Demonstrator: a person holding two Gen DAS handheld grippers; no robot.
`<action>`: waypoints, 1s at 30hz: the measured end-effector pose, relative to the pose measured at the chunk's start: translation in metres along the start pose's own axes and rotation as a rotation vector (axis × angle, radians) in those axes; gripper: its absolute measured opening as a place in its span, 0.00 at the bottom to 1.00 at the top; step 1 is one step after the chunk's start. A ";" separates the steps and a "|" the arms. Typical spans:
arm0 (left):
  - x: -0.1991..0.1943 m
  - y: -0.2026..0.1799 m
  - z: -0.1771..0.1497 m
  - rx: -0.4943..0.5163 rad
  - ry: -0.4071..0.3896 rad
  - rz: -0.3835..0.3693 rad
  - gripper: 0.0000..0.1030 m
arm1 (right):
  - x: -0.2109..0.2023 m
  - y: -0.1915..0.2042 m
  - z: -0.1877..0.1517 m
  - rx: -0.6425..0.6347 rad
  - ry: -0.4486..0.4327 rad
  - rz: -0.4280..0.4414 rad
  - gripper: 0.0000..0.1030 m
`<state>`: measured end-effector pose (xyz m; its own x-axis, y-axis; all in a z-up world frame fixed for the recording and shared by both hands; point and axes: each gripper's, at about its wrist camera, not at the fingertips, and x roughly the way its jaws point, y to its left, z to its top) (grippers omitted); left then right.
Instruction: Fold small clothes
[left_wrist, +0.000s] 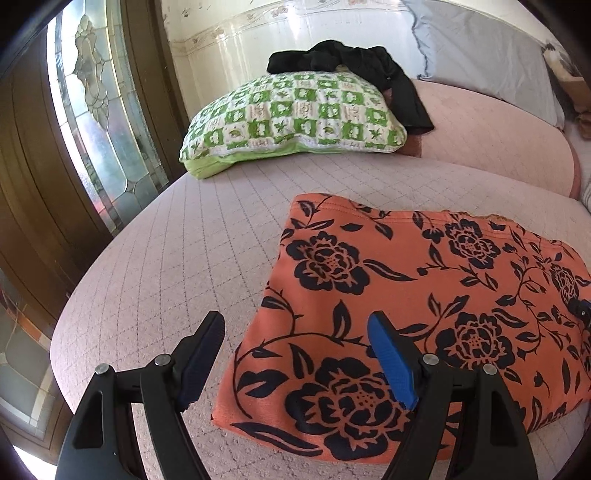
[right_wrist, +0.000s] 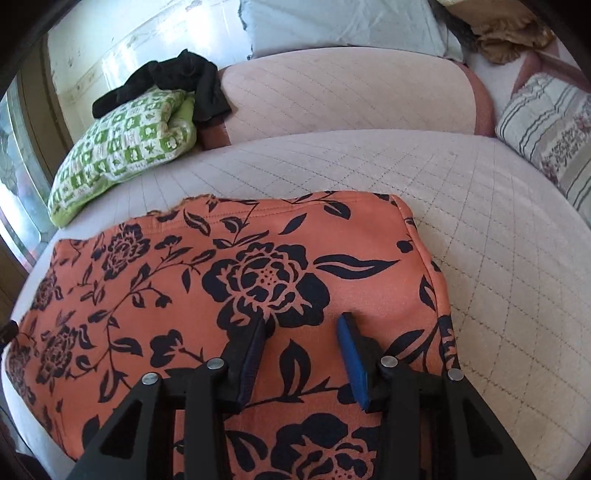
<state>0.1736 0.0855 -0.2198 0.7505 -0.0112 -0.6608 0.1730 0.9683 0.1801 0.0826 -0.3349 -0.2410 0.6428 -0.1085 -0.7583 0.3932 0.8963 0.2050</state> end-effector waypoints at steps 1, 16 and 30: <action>-0.001 -0.002 0.000 0.006 -0.002 -0.006 0.78 | -0.001 -0.001 -0.001 0.002 -0.004 0.003 0.44; -0.018 -0.050 -0.007 0.159 -0.039 -0.126 0.78 | 0.003 0.001 -0.001 -0.003 -0.016 0.007 0.46; -0.025 -0.069 -0.012 0.228 -0.055 -0.162 0.78 | 0.002 -0.001 -0.001 0.001 -0.025 0.028 0.48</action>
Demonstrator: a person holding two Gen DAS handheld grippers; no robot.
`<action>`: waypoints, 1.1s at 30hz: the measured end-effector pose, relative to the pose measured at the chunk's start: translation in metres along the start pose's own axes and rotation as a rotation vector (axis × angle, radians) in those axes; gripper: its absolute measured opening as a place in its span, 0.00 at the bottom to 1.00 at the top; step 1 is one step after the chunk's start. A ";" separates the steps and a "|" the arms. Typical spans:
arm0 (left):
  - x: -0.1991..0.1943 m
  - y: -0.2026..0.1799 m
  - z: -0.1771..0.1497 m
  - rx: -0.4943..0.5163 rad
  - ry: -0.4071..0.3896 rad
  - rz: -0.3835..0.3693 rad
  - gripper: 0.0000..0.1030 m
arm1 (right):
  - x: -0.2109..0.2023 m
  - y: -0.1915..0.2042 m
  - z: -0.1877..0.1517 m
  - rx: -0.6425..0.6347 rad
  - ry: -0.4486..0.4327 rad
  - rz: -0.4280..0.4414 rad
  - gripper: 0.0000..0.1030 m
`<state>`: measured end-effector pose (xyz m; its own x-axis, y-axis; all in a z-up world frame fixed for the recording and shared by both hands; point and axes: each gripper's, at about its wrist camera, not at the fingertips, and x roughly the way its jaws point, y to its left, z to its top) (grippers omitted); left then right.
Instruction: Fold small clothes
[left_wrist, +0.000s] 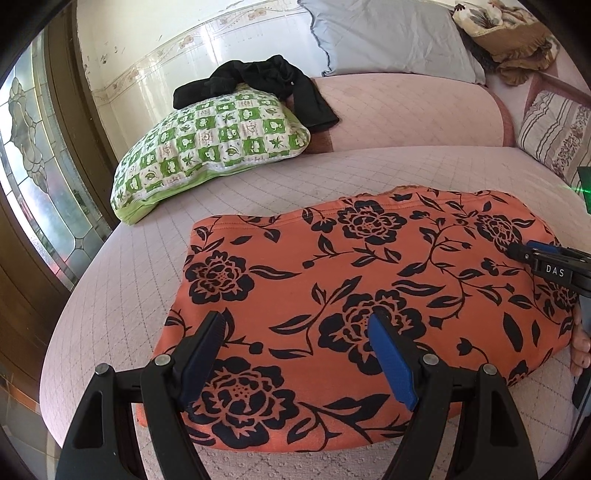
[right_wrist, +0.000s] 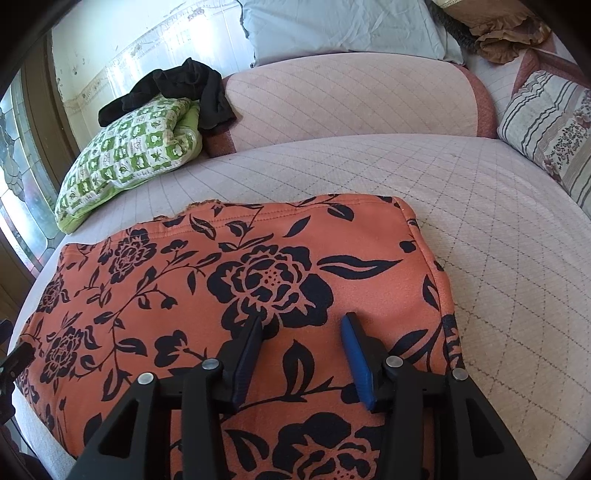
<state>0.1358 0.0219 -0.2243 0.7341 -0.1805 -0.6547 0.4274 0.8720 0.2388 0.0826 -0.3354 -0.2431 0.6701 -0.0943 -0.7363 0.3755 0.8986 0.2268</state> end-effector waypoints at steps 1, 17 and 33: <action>0.000 0.001 0.000 -0.004 0.002 0.001 0.78 | 0.000 0.000 0.000 0.000 0.000 0.001 0.49; 0.003 0.018 0.000 -0.059 0.014 0.022 0.78 | -0.001 0.001 0.000 0.002 -0.003 0.003 0.49; 0.031 0.039 -0.007 -0.148 0.165 0.044 0.78 | -0.004 -0.003 0.024 0.124 0.094 0.068 0.53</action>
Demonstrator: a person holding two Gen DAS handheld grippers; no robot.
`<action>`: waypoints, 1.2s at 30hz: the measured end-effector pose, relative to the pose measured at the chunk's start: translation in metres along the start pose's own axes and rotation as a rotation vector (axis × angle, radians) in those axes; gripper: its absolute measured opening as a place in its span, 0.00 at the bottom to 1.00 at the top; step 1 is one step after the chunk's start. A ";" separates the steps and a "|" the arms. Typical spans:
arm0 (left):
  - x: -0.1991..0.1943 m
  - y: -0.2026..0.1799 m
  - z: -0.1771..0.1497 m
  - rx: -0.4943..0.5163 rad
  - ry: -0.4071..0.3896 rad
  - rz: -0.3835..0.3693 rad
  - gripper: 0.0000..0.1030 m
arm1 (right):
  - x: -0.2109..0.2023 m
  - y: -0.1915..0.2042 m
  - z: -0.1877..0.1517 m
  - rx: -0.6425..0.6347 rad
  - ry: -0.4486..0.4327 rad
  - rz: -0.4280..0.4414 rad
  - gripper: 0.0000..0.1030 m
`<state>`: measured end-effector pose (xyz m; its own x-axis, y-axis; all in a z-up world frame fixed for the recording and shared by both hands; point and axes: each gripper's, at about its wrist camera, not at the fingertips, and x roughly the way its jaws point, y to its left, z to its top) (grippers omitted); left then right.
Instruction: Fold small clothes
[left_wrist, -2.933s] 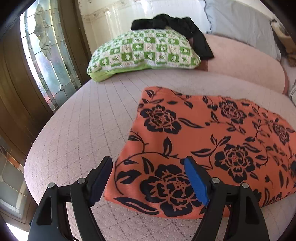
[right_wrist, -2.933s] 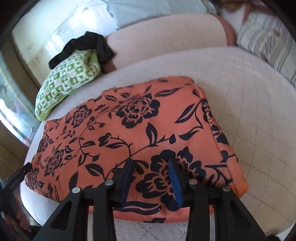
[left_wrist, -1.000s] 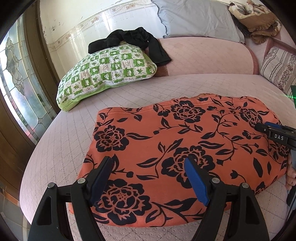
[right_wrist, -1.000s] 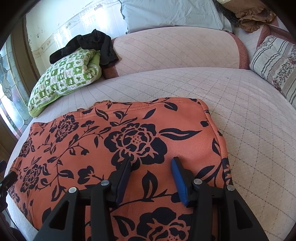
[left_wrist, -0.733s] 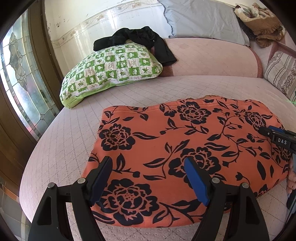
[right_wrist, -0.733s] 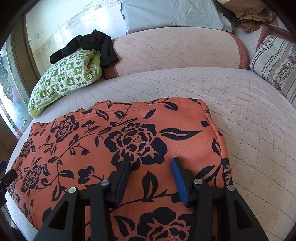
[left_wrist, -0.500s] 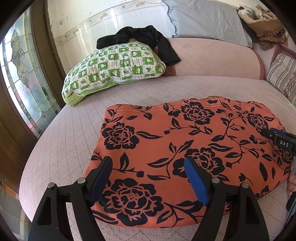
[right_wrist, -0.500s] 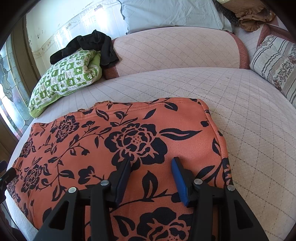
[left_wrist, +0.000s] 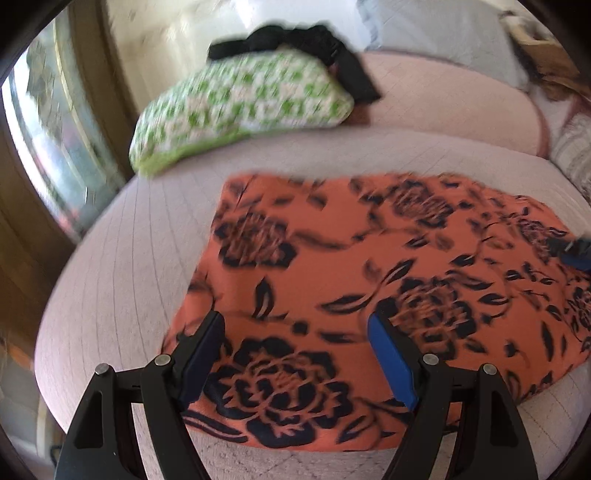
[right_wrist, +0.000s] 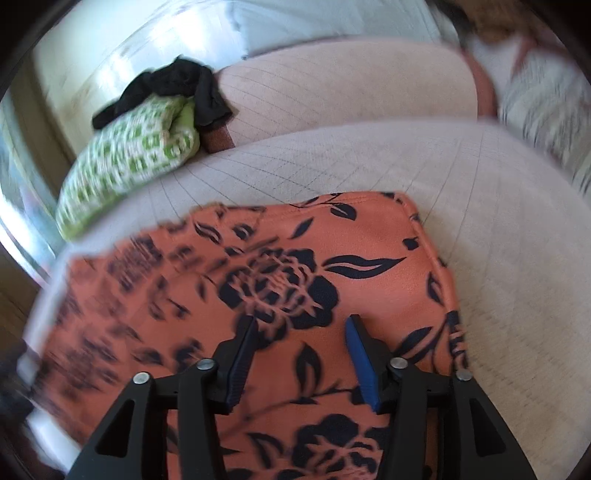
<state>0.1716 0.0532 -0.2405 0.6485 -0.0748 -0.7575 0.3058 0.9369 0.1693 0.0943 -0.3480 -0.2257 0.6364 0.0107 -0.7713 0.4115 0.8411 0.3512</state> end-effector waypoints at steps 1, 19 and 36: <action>0.007 0.006 0.000 -0.024 0.036 0.002 0.78 | 0.000 -0.008 0.011 0.084 0.018 0.049 0.53; -0.006 0.109 -0.031 -0.436 0.064 0.007 0.81 | 0.053 0.040 0.084 0.100 0.053 0.067 0.63; 0.016 0.113 -0.039 -0.703 0.092 -0.364 0.36 | 0.122 0.357 0.028 -0.394 0.378 0.238 0.72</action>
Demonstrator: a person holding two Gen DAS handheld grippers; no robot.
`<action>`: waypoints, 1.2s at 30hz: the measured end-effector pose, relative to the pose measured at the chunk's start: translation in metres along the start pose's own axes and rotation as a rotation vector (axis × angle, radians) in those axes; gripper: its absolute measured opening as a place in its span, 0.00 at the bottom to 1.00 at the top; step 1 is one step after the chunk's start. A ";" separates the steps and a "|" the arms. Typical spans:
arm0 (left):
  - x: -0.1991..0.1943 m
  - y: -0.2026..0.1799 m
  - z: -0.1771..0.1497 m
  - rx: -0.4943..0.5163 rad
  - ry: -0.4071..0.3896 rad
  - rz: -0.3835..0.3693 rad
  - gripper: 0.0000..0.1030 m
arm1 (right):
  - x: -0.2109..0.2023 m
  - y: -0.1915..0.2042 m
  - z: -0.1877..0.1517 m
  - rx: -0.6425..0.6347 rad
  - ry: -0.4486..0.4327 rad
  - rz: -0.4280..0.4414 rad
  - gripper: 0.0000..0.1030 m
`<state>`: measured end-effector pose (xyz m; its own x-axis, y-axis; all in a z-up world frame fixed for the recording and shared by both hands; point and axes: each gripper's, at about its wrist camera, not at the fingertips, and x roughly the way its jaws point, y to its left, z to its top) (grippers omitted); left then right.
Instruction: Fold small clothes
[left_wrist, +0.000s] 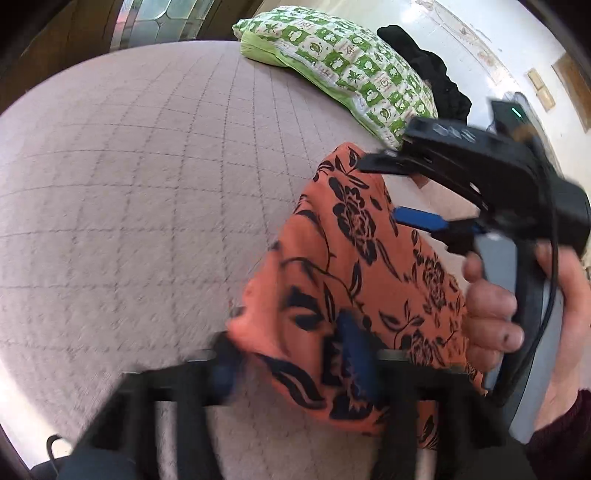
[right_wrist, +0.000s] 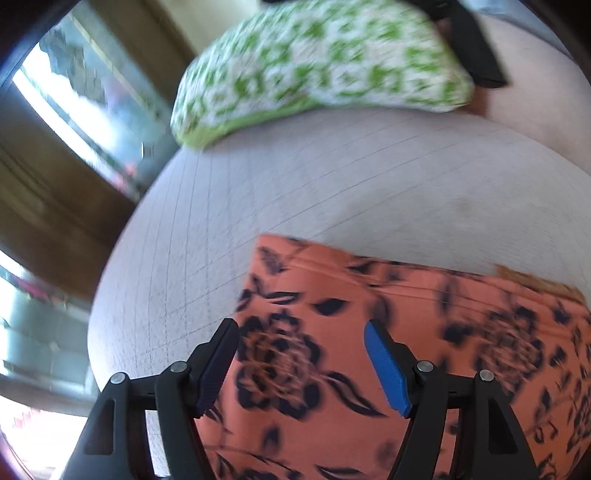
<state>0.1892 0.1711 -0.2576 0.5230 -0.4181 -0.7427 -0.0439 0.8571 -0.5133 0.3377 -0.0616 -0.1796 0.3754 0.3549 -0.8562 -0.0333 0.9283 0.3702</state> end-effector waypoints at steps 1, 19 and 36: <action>0.000 0.001 0.001 0.002 -0.001 -0.012 0.32 | 0.008 0.007 0.004 -0.010 0.033 -0.012 0.72; -0.029 -0.108 -0.063 0.657 -0.211 -0.044 0.18 | 0.024 0.051 0.022 -0.266 0.274 -0.185 0.72; -0.019 -0.188 -0.132 0.923 -0.116 -0.236 0.16 | -0.084 -0.128 -0.044 0.019 -0.037 0.017 0.14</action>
<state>0.0750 -0.0217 -0.2034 0.5159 -0.6203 -0.5908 0.7350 0.6748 -0.0667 0.2694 -0.2054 -0.1706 0.4090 0.3663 -0.8358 -0.0224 0.9196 0.3921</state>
